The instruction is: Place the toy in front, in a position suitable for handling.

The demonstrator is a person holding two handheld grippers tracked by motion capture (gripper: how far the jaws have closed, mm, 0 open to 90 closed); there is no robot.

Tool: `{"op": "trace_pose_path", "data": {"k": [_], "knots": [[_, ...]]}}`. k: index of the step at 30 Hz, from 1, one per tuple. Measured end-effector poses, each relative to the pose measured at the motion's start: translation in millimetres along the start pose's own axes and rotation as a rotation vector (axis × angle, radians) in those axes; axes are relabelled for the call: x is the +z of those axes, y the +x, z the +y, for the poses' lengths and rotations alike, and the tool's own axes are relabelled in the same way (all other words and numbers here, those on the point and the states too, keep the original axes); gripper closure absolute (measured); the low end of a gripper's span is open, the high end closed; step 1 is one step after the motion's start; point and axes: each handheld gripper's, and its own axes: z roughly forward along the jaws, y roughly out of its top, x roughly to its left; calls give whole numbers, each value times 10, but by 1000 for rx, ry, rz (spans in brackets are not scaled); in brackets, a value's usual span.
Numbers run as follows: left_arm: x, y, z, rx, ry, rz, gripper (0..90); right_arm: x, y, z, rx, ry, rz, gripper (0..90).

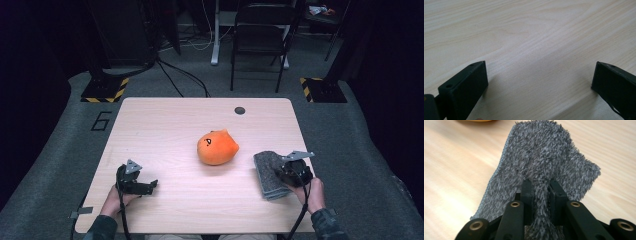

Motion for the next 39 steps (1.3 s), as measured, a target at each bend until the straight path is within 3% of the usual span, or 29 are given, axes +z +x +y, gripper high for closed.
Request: {"op": "trace_pose_path", "data": {"k": [9,17,25,29,32,33,34,35,36,37,39], "knots": [[-3,6,2,8,5,-1,0,132,-335,82,76,28,-90,764],[-2,7,2,9,5,-2,0,302,-595,128,147,46,-127,758],[-2,7,1,9,5,-2,0,477,-729,76,184,87,-141,738],[-2,7,1,9,5,-2,0,586,-752,-17,172,123,-149,712],[1,3,1,4,0,-3,0,594,-751,-13,156,129,-164,590],[3,2,-1,3,-4,-3,0,594,-751,-13,156,129,-164,590],[1,7,-3,8,-4,-6,0,592,-750,-14,175,133,-165,502],[-1,12,-4,11,-3,-10,0,567,-771,-14,189,132,-159,327],[-4,19,0,18,3,-13,0,567,-771,-14,189,132,-159,327],[-14,32,14,28,23,-21,0,510,-764,8,173,112,-153,226],[-25,50,33,47,49,-29,0,445,-726,45,153,78,-158,185]]}}
